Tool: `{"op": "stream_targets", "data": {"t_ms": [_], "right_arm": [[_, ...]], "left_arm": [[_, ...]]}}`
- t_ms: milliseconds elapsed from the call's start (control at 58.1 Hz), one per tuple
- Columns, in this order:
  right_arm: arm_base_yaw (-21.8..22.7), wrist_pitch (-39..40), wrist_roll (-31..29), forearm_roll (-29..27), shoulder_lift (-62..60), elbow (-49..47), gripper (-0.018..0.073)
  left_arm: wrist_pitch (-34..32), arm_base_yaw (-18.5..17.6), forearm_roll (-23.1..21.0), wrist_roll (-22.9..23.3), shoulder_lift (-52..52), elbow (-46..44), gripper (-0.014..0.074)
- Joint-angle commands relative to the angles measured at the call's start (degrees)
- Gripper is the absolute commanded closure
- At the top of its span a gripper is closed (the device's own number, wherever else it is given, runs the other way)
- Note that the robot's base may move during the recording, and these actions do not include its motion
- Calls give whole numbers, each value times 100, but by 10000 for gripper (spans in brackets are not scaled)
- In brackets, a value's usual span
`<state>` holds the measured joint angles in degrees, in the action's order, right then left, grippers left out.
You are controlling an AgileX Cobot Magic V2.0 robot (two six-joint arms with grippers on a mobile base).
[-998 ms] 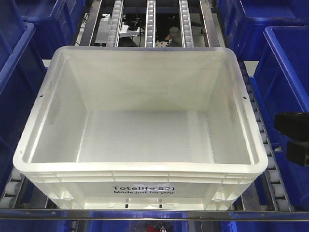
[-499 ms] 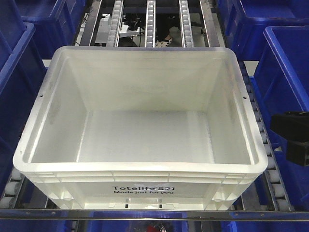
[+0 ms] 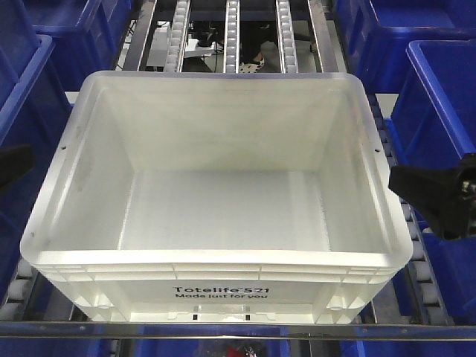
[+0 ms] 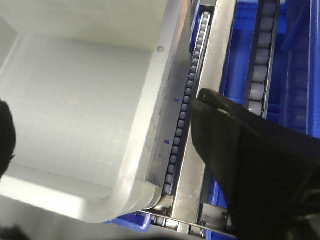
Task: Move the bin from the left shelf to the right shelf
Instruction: 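Move both grippers down onto the white tote's side rims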
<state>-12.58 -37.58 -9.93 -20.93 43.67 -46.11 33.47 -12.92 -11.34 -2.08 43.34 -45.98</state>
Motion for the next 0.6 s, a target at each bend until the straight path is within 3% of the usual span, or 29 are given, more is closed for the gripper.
{"op": "stream_targets", "data": {"t_ms": [0,361,585], "right_arm": [[3,463,56,46,247,-215,-85],[3,181,61,219,1566,-1246,-69],[3,-28,61,224,2171,-1759,-58]], "left_arm": [[-545,-26,-37,208,232,-205,89],[-727,-26,807,780,1333,-352,90],[-236,-26,844,878,1988,-1148,90]]}}
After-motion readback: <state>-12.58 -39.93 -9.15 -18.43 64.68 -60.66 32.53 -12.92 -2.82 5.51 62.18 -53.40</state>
